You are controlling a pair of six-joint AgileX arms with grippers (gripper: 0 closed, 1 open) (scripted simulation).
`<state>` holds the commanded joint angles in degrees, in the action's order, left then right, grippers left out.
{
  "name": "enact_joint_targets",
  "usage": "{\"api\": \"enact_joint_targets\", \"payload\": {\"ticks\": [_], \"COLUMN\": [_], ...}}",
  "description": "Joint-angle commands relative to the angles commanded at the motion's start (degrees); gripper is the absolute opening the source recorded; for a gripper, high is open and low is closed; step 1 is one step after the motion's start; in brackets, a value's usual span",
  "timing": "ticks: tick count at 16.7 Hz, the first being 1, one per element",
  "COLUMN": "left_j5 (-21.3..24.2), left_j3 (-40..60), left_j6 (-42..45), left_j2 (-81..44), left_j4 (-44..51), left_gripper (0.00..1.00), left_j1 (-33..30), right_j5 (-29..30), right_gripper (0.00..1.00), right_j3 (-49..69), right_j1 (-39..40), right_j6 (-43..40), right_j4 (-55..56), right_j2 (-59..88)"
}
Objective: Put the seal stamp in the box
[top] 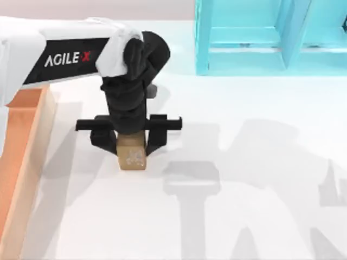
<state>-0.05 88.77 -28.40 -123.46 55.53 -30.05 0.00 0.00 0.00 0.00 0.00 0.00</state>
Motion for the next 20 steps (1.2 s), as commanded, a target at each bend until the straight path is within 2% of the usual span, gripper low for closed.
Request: {"api": "enact_joint_targets", "payload": {"ticks": [11, 20], "left_j5": [0.0, 0.0], "left_j3": [1.0, 16.4], "left_j6": [0.0, -0.2], "left_j2": [0.1, 4.1], "left_j4": [0.9, 20.5], "left_gripper": [0.0, 0.0], "left_j1": [-0.1, -0.2], "right_j5": [0.0, 0.0], "right_gripper": [1.0, 1.0], "right_j3": [0.0, 0.0], "right_j1": [0.0, 0.0], "right_j6": [0.0, 0.0], "right_j4": [0.0, 0.0], "right_j2": [0.0, 0.0]}}
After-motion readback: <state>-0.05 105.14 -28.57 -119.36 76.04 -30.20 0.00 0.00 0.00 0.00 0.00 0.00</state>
